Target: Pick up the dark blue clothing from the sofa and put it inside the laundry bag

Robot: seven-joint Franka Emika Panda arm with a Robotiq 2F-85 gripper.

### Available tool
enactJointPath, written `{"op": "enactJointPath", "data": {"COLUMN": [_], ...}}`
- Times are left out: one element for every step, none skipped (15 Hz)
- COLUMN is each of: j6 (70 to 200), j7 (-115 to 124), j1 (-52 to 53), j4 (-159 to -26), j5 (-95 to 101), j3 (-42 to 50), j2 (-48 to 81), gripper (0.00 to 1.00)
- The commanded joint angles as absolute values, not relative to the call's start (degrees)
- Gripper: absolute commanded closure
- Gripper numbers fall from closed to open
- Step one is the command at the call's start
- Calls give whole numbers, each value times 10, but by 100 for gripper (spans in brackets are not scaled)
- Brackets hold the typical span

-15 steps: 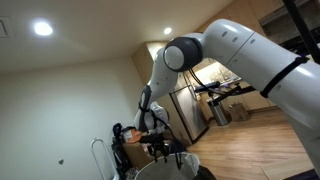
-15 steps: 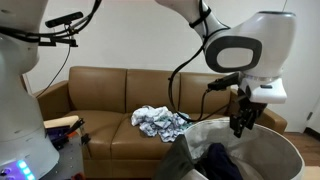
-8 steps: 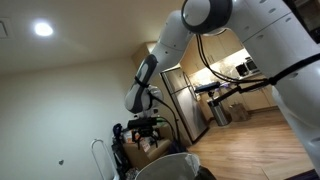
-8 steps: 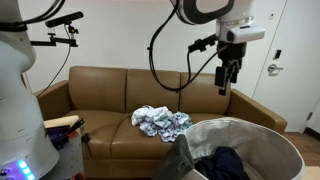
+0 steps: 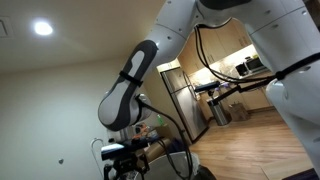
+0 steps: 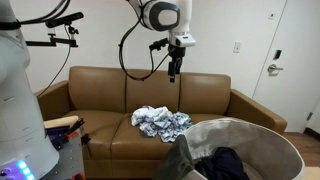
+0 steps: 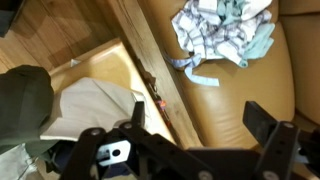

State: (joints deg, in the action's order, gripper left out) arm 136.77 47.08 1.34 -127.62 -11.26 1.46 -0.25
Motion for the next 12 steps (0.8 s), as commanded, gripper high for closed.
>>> {"op": "enactJointPath", "data": {"j6": [1348,1361,1358,1366,1383,1366,1369,1370,1371,1360,1351,1347], "j7": [421,406,386,362,354,385,374,369,342,304,286,272], "j1": [24,27,28,30,30,30,31,31,32,35,36,38], "j4": [-1301,-1309,-1314,-1315,-1322,-1313,-1314,-1314,-1314,-1306,-1301,-1299], "j5": [-95,-81,-73,-68,-67,-81,-80,-79,-74,-58,-56,-46], "j3": [-9,-12,-15,-16,-16,-16,-15,-15,-17,-21,-23,-25], "j2": [5,10,14,20,19,19,21,23,23,34,41,49], "gripper": [0,0,0,0,0,0,0,0,0,0,0,0]}}
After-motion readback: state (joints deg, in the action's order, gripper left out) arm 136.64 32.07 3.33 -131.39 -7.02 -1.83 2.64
